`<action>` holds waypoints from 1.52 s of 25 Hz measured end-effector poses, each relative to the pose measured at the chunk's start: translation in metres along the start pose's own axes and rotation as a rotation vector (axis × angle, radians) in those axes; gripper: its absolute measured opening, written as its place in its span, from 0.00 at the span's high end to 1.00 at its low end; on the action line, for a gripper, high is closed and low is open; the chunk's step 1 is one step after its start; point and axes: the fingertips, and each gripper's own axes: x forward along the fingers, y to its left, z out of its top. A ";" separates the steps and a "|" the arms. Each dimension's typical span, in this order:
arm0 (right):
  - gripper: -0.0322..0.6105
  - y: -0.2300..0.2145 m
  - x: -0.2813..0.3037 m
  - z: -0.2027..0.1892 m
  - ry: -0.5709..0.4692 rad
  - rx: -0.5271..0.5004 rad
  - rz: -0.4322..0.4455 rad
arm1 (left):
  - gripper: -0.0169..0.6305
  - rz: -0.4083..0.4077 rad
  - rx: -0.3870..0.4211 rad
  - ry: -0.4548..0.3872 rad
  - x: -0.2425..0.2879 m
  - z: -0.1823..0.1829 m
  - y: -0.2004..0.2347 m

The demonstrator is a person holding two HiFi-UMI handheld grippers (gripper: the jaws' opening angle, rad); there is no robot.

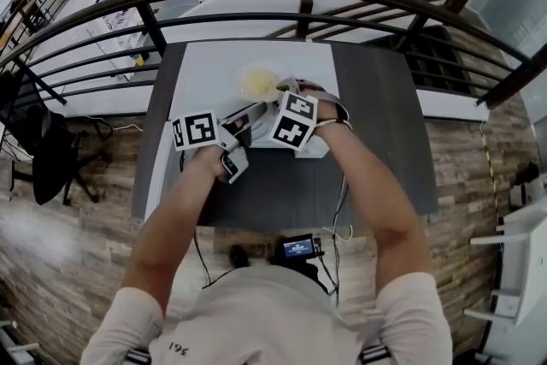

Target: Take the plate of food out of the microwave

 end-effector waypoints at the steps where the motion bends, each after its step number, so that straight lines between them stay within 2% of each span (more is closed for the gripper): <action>1: 0.78 0.000 0.000 0.000 -0.003 0.007 0.001 | 0.79 -0.001 -0.002 0.000 0.001 0.001 0.001; 5: 0.77 0.000 0.000 0.001 -0.021 0.042 0.013 | 0.79 -0.013 -0.059 -0.011 0.003 0.000 0.004; 16: 0.71 0.001 -0.003 -0.005 -0.062 0.136 0.065 | 0.80 0.004 -0.061 -0.031 0.006 0.000 0.010; 26: 0.68 0.006 -0.004 -0.006 -0.133 0.392 0.151 | 0.79 0.001 -0.066 -0.047 0.007 0.007 0.006; 31: 0.67 0.007 -0.004 -0.007 -0.114 0.395 0.150 | 0.79 0.022 -0.024 -0.045 0.007 0.011 0.011; 36: 0.65 0.003 -0.006 -0.010 -0.082 0.371 0.126 | 0.80 0.008 -0.065 -0.050 0.011 0.005 0.005; 38: 0.65 0.008 -0.006 -0.012 -0.067 0.380 0.166 | 0.80 0.009 -0.066 -0.051 0.012 0.005 0.006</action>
